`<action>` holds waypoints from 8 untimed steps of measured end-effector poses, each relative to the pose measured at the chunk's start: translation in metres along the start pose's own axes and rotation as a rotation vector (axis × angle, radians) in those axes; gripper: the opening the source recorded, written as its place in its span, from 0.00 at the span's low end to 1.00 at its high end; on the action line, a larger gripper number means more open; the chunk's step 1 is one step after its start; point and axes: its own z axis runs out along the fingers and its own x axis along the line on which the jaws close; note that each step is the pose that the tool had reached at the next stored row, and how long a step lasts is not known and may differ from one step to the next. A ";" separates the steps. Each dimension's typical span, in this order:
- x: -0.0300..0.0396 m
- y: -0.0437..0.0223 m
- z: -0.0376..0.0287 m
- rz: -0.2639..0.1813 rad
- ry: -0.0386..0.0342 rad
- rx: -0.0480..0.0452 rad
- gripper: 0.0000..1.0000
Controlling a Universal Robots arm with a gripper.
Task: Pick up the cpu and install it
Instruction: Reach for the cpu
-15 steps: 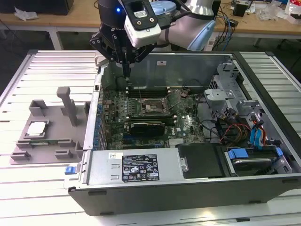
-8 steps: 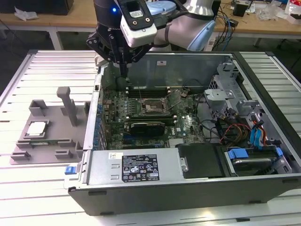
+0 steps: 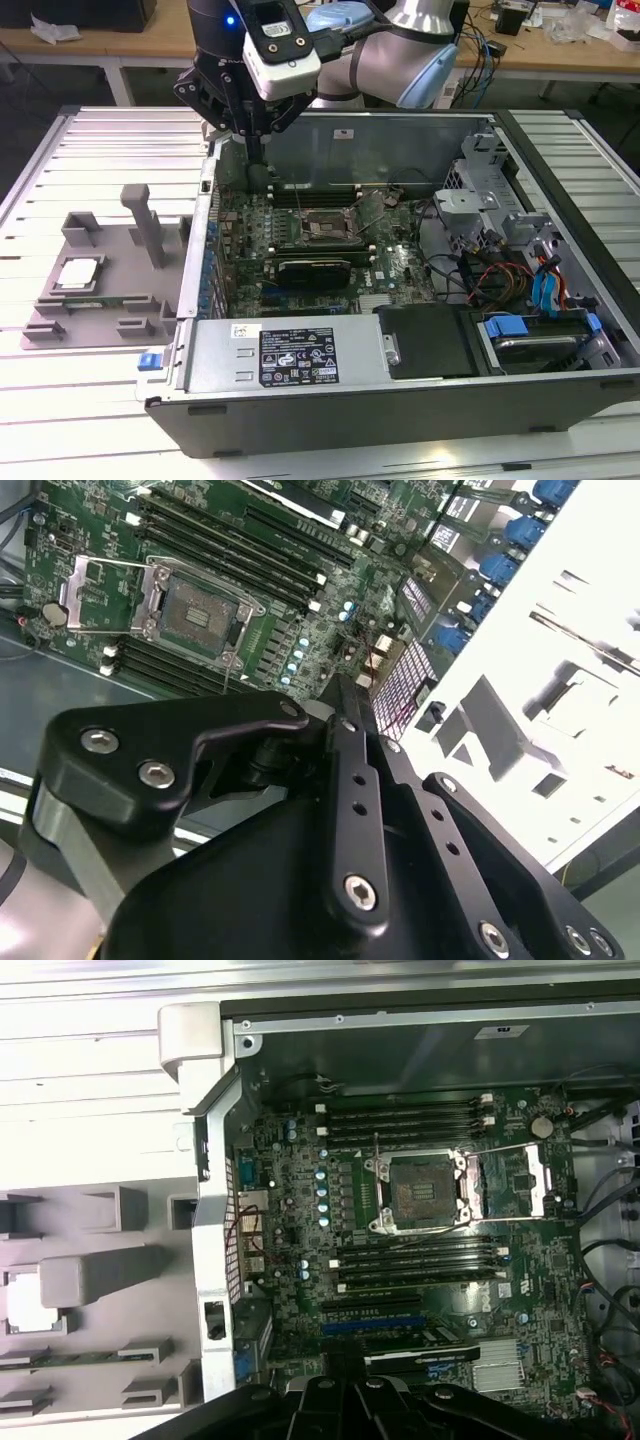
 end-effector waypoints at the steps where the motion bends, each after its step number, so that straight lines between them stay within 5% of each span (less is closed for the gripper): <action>1: 0.0017 -0.0002 -0.0001 0.000 0.0000 0.0000 0.11; 8: 0.0078 -0.0006 -0.0002 0.000 0.0000 0.0000 0.11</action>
